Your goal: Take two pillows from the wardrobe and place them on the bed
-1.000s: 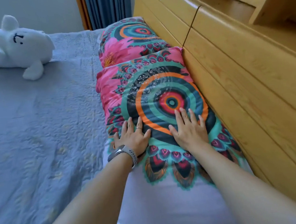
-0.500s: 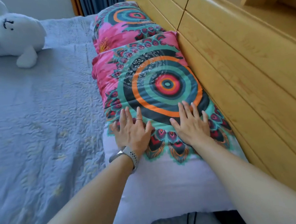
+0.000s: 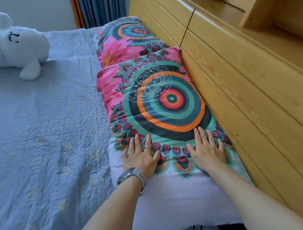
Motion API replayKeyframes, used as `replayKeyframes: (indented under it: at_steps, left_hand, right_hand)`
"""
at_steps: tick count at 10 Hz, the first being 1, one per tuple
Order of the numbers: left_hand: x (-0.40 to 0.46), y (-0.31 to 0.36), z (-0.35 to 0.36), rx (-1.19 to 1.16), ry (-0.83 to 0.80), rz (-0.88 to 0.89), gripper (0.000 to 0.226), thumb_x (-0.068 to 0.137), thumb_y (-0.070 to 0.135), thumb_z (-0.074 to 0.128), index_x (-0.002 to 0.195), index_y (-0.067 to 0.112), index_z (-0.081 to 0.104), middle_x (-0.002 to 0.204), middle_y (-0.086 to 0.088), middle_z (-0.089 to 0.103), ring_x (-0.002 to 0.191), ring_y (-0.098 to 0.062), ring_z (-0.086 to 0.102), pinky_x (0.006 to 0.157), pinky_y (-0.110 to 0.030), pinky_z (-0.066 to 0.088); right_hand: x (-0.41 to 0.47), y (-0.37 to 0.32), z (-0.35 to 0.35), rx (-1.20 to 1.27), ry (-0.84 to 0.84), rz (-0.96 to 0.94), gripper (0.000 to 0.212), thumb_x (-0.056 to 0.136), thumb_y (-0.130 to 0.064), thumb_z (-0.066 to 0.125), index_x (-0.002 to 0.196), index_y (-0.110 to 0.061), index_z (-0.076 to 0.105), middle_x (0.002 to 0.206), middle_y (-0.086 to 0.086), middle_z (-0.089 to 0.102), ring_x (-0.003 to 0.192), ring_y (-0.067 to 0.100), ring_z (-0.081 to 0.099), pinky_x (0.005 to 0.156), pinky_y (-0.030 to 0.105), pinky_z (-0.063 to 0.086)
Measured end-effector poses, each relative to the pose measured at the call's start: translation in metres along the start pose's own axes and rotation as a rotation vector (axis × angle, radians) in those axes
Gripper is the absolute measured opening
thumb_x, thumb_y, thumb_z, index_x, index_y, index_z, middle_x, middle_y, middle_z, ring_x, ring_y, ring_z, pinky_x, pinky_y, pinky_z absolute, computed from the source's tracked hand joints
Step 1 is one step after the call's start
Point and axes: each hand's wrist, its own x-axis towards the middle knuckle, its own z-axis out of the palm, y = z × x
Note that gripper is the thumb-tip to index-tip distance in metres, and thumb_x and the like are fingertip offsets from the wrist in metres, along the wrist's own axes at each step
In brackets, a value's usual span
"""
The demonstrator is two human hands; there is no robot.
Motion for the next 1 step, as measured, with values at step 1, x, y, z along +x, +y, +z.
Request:
replayKeyframes:
  at_steps: [1]
  left_hand:
    - [-0.0075, -0.0007, -0.0203, -0.032, 0.062, 0.021, 0.073, 0.090, 0.067, 0.019, 0.152, 0.038, -0.005, 0.163, 0.000, -0.013, 0.149, -0.019, -0.013, 0.118, -0.046, -0.001]
  right_hand:
    - [-0.0053, -0.0123, -0.0308, 0.062, -0.025, 0.001, 0.071, 0.097, -0.057, 0.025, 0.156, -0.023, 0.004, 0.165, -0.004, 0.006, 0.151, 0.024, 0.008, 0.118, 0.052, 0.012]
